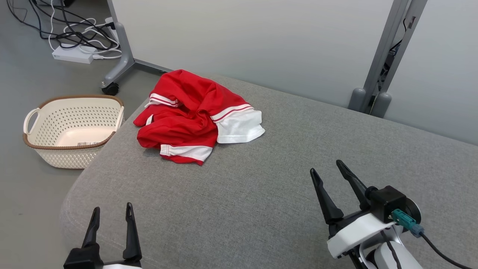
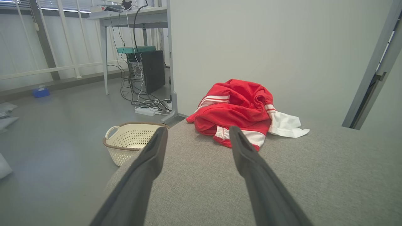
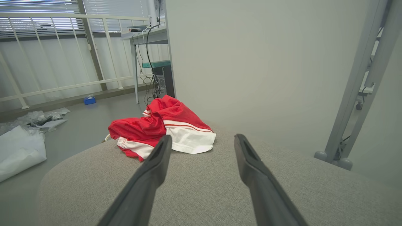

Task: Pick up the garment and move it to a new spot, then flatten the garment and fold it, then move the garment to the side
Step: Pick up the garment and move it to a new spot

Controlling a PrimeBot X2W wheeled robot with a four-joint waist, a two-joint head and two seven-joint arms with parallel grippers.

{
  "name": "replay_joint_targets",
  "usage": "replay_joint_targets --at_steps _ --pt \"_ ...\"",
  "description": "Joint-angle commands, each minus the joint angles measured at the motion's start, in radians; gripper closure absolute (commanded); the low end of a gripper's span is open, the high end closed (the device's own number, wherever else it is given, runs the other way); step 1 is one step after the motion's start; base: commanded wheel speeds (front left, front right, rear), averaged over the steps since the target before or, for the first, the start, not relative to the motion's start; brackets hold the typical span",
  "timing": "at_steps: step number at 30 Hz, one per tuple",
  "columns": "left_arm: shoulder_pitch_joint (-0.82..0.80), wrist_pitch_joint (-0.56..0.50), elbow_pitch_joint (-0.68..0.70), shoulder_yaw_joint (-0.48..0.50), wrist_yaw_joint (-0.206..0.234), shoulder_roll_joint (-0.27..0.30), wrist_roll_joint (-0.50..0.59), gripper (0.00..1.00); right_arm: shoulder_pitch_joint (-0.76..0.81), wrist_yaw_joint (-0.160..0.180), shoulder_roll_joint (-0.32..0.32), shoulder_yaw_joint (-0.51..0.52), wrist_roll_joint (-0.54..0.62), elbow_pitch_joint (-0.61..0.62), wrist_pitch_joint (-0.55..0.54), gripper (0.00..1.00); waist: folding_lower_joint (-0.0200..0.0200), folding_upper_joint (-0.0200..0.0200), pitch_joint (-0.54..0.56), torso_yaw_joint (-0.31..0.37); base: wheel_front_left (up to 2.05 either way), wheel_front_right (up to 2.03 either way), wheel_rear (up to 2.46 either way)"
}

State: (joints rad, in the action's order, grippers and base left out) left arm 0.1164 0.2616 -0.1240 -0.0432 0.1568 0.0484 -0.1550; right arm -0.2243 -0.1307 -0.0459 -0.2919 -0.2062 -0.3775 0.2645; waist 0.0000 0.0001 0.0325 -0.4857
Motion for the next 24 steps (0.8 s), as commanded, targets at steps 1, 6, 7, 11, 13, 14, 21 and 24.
replay_joint_targets --at_steps 1,6,7,11,13,14,21,24 --pt "-0.011 0.003 0.001 0.009 -0.006 0.003 -0.003 0.00 0.007 0.000 -0.009 0.011 0.007 0.000 0.002 0.00 0.0000 -0.0001 -0.002 0.001 0.00 0.00 0.00" --pt "-0.043 0.003 -0.006 0.036 -0.020 0.003 -0.067 0.00 0.009 0.000 -0.009 0.045 0.039 0.022 0.002 0.00 0.0000 -0.0001 -0.032 0.001 0.00 0.00 0.00" --pt "-0.053 0.003 -0.012 0.041 -0.030 0.003 -0.070 0.00 0.008 0.000 -0.009 0.051 0.048 0.026 0.002 0.00 0.0000 -0.0001 -0.041 0.000 0.00 0.00 0.00" --pt "-0.122 0.003 -0.052 0.054 -0.097 0.003 -0.080 0.00 -0.012 0.000 -0.009 0.079 0.085 0.050 0.002 0.00 0.0000 -0.0001 -0.092 -0.004 0.00 0.00 0.00" --pt "-0.174 0.003 -0.094 0.066 -0.146 0.006 -0.117 0.00 -0.022 0.000 -0.009 0.095 0.105 0.070 0.002 0.00 0.0000 -0.0001 -0.125 -0.008 0.00 0.00 0.00" --pt "-0.207 0.003 -0.117 0.072 -0.167 0.018 -0.126 0.00 -0.025 0.000 -0.008 0.103 0.116 0.079 0.002 0.00 0.0000 -0.0001 -0.142 -0.009 0.00 0.00 0.00" --pt "-0.464 -0.093 -0.250 0.056 -0.262 0.117 -0.190 0.00 -0.089 0.000 -0.011 0.102 0.182 0.133 0.001 0.00 0.0000 -0.0001 -0.284 0.035 0.00 0.00 0.00" --pt "-0.584 -0.196 -0.282 0.015 -0.280 0.167 -0.227 0.00 -0.125 0.000 -0.019 0.091 0.197 0.159 -0.007 0.00 0.0000 -0.0001 -0.342 0.055 0.00 0.00 0.00"
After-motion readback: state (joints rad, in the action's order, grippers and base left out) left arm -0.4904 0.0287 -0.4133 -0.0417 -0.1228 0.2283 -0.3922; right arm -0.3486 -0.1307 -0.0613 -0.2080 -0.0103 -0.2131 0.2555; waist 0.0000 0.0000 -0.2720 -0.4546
